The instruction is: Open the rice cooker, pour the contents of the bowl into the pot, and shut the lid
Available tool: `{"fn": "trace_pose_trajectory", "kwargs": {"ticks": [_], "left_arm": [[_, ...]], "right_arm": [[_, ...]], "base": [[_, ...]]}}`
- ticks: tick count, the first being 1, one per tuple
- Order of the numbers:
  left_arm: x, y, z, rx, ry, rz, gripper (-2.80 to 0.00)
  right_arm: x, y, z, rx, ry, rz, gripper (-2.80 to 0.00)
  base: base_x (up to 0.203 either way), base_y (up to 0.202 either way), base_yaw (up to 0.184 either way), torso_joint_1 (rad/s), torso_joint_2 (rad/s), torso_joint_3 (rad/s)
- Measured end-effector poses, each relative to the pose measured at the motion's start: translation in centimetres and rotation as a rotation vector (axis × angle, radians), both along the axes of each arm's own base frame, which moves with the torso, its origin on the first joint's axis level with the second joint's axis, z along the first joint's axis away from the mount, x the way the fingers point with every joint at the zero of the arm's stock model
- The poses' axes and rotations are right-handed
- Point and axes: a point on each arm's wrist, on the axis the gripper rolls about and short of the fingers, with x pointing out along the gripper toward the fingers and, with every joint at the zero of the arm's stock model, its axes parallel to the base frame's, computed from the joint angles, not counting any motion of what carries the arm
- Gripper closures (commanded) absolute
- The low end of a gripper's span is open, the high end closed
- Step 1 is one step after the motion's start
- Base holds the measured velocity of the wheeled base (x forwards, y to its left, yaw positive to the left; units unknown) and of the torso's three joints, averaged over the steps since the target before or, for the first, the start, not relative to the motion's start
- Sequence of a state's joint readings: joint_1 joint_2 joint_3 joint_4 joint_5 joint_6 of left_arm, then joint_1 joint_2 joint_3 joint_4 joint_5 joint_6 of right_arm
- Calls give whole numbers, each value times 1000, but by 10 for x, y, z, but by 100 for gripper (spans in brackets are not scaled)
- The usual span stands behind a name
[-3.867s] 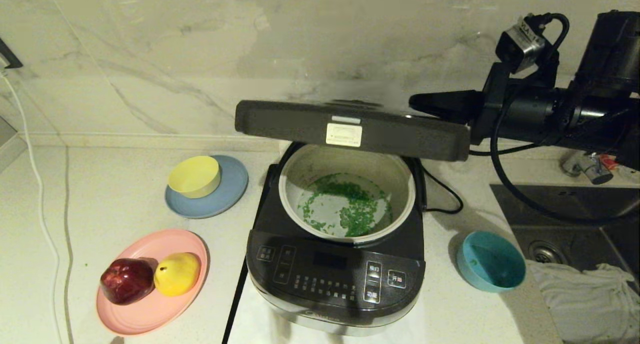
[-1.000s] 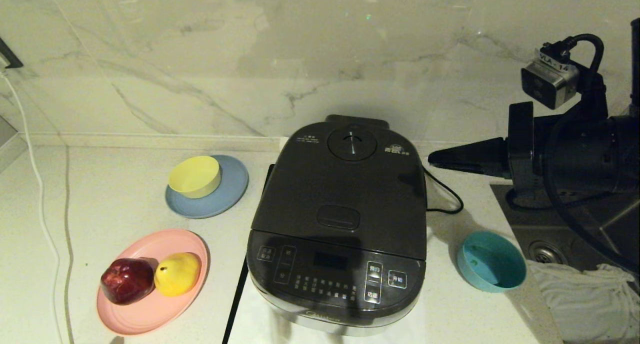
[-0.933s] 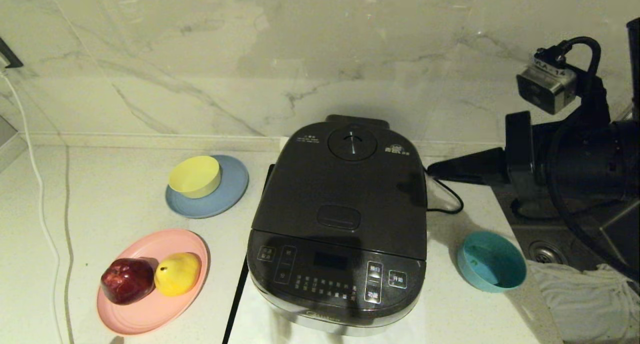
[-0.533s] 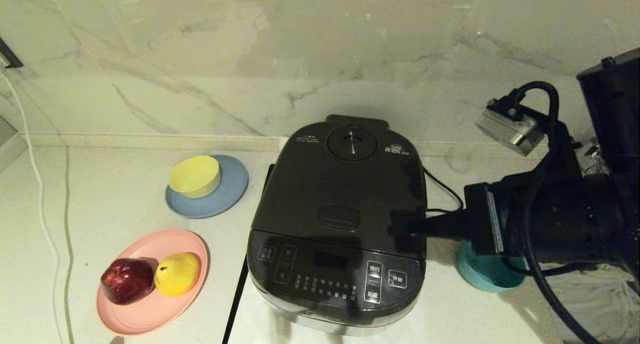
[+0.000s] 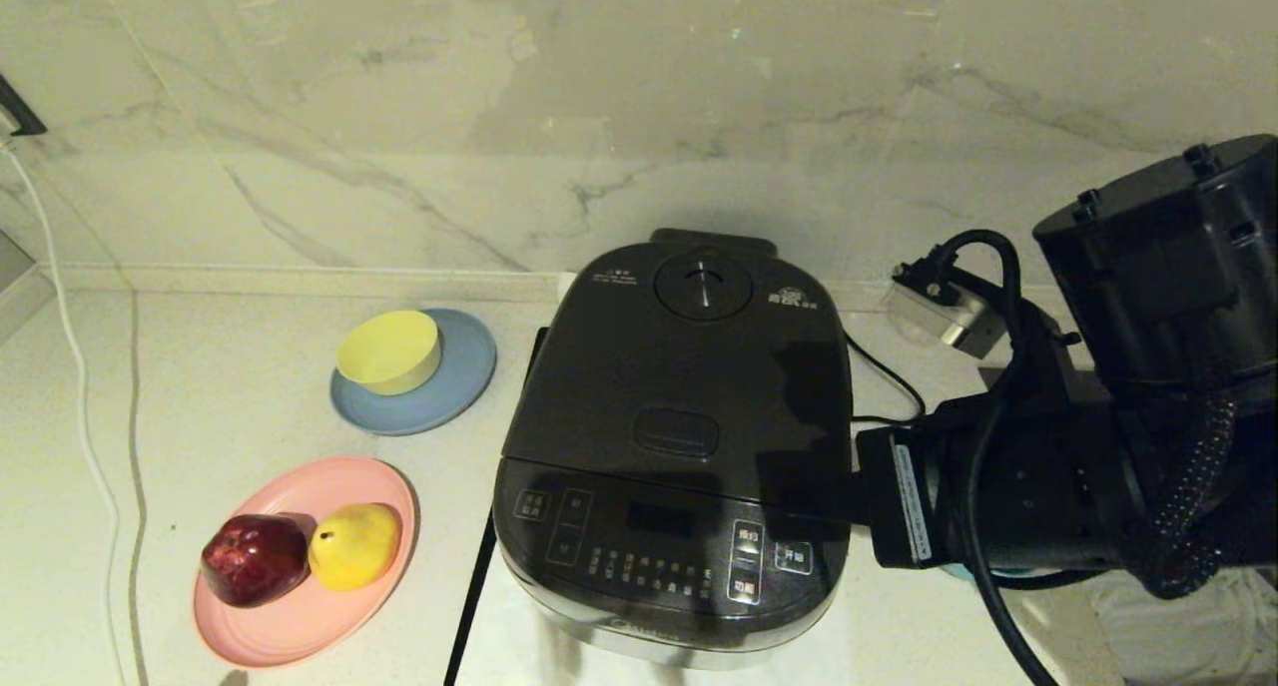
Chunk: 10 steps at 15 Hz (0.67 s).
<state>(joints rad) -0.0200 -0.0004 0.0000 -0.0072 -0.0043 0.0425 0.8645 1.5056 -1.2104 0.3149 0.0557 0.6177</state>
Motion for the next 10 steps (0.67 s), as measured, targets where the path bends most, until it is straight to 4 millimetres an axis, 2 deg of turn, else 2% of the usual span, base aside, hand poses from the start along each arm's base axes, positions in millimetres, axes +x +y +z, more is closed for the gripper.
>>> {"fn": "trace_pose_trajectory", "kwargs": {"ticks": [10], "left_arm": [[0,0,0,0,0,0,0]], "right_arm": [[5,6,-9,-23,30,-4,0]], "base": [[0,0,0,0,0,0]]}}
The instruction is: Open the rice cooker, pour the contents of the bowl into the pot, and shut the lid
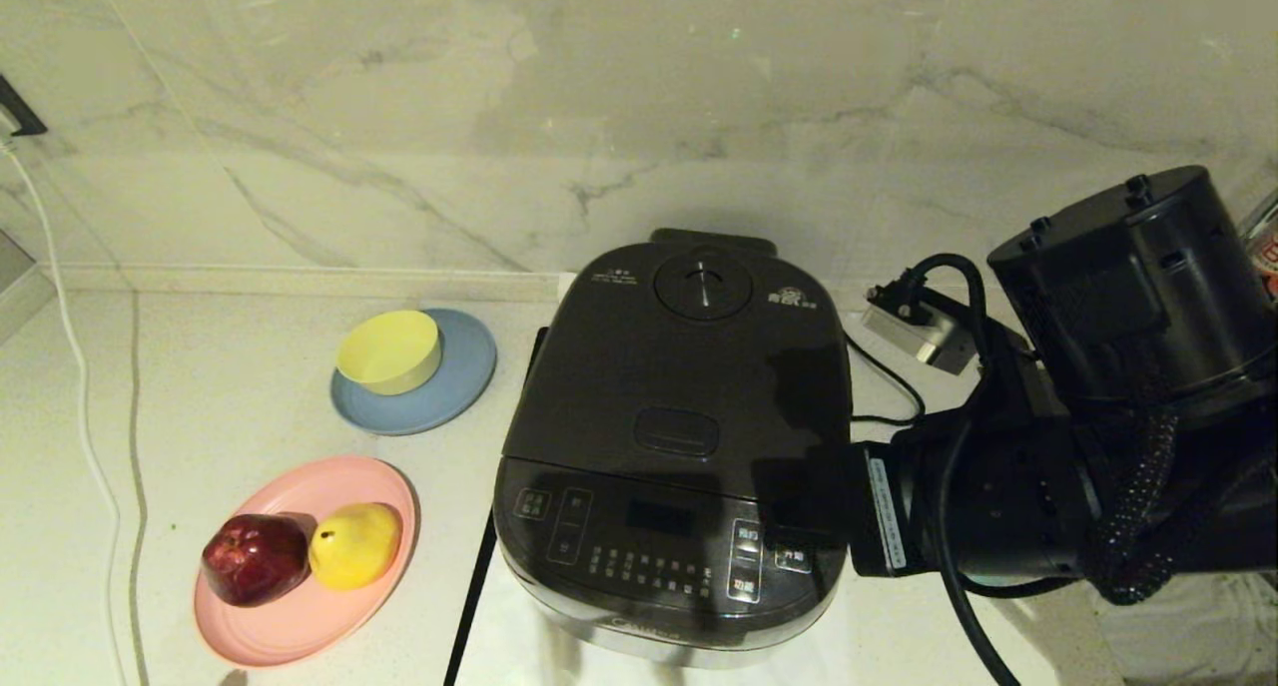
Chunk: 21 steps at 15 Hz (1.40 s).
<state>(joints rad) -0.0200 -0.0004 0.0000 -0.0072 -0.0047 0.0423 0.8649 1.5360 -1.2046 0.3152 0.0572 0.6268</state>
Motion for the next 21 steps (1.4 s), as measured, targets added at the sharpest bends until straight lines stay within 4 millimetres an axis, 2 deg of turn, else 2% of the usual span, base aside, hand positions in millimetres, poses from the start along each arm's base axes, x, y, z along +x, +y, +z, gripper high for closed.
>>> {"fn": "trace_pose_trajectory", "kwargs": {"ticks": [8,21], "left_arm": [[0,0,0,0,0,0,0],[0,0,0,-1,0,0,0]], "right_arm": [[0,0,-11,-33,27,0,0],[0,0,-18,-48,41,4,0]], "base": [[0,0,0,0,0,0],[0,0,0,0,0,0]]}}
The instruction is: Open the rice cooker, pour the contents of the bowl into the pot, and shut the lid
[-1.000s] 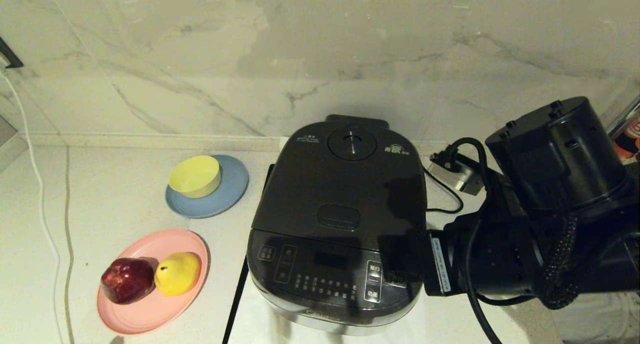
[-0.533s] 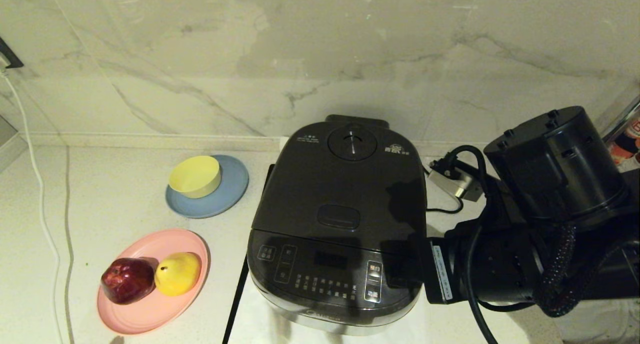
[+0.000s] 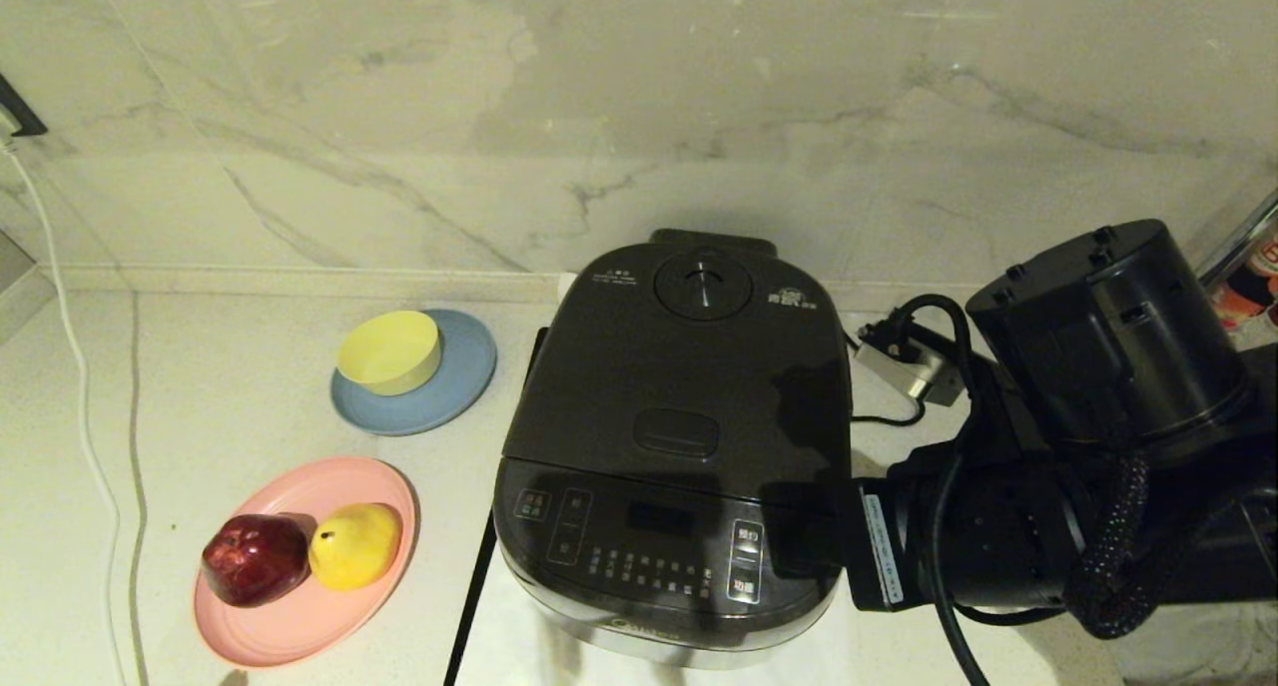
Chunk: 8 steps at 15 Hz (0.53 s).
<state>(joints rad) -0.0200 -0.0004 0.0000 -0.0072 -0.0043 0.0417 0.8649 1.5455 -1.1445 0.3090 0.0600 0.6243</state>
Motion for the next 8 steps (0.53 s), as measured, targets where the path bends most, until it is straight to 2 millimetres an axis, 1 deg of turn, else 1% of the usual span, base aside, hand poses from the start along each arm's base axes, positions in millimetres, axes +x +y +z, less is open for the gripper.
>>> {"fn": "trace_pose_trajectory", "kwargs": {"ticks": [8], "left_arm": [[0,0,0,0,0,0,0]], "right_arm": [[4,4,-6,13,-11,2,0]], "base": [[0,0,0,0,0,0]]}}
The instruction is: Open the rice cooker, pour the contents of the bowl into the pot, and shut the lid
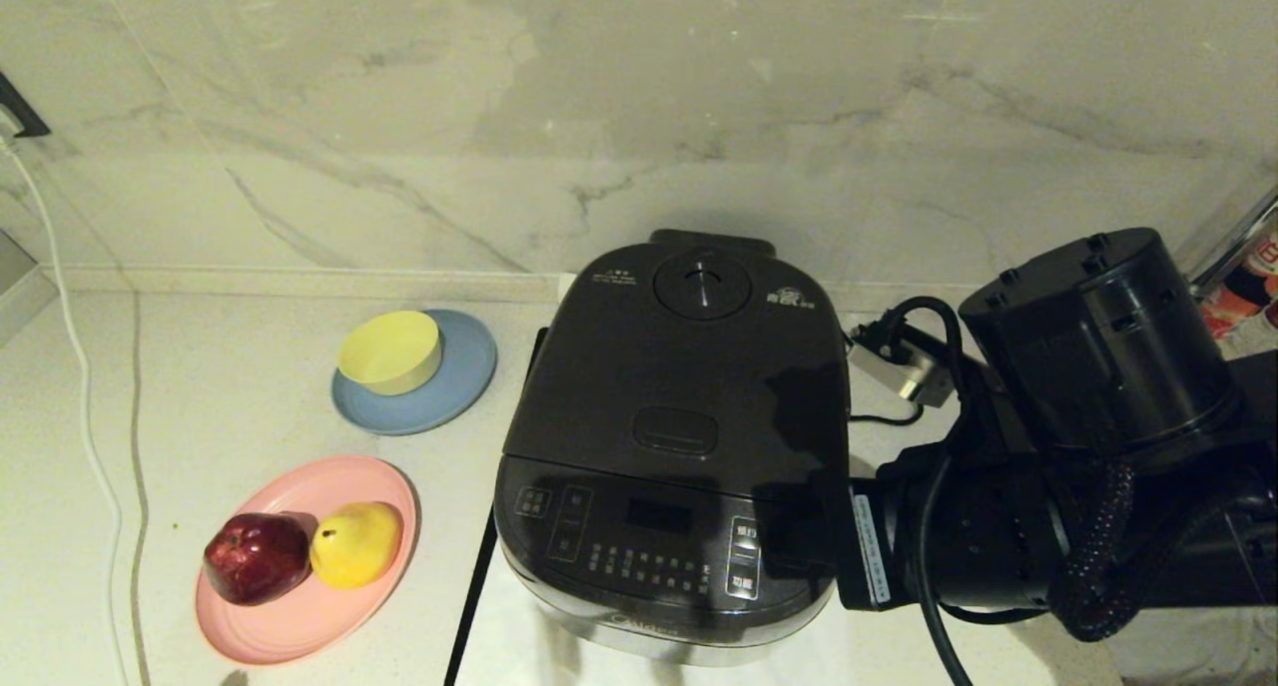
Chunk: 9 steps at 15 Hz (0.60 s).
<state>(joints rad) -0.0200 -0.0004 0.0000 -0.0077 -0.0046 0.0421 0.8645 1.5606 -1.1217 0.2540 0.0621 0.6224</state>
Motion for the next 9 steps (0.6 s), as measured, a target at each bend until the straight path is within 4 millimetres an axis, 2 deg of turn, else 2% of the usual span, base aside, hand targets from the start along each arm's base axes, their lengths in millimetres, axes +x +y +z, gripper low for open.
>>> {"fn": "trace_pose_trajectory", "kwargs": {"ticks": [9], "left_arm": [[0,0,0,0,0,0,0]], "right_arm": [[5,1,-7,-16,22,-8,0]], "base": [[0,0,0,0,0,0]]}}
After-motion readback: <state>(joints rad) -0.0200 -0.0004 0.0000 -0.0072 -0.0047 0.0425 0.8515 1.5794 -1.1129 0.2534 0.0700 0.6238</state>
